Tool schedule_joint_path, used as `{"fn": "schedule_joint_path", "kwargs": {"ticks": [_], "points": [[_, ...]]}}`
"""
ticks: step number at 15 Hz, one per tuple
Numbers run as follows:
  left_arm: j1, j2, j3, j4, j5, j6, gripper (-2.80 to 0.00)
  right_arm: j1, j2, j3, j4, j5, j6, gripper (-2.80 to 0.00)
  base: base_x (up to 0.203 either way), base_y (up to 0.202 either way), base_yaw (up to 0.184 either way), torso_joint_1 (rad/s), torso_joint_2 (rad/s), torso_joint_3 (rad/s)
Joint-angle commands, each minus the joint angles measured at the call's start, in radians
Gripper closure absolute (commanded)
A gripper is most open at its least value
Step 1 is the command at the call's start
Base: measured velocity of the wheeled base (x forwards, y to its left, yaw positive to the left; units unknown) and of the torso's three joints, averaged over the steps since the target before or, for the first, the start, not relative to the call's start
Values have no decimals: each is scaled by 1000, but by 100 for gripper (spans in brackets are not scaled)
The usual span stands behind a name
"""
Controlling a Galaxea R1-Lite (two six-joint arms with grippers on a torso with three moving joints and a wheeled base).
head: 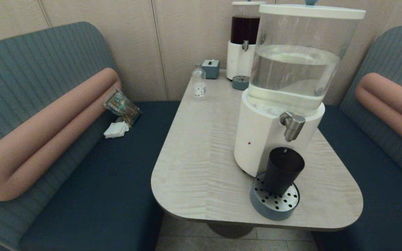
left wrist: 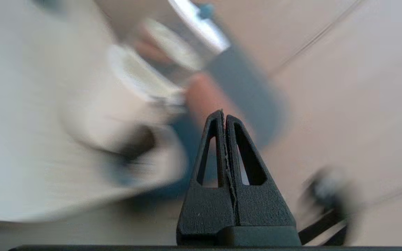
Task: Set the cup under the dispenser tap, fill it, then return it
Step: Turn off the faucet
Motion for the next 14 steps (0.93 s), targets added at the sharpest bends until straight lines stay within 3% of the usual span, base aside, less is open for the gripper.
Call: {"fn": "schedule_joint_path", "kwargs": {"ticks": [1, 2, 5, 9, 11, 14], "points": [[-1, 142, 70, -213, -19, -457, 0, 0, -1, 14, 0, 1, -1, 0, 0, 0, 0, 0, 0, 0], [-9, 186, 167, -336, -31, -513, 0, 0, -1, 14, 0, 1, -1, 0, 0, 0, 0, 0, 0, 0], [-53, 355, 401, -607, -54, -549, 0, 0, -1, 14, 0, 1, -1, 0, 0, 0, 0, 0, 0, 0], [-244, 489, 546, -847, -27, -538, 0, 0, -1, 14, 0, 1, -1, 0, 0, 0, 0, 0, 0, 0], [-350, 572, 586, -972, 54, -527, 0, 0, -1, 14, 0, 1, -1, 0, 0, 0, 0, 0, 0, 0], [-521, 705, 584, -1076, 302, -419, 0, 0, -1, 14, 0, 1, -1, 0, 0, 0, 0, 0, 0, 0]]}}
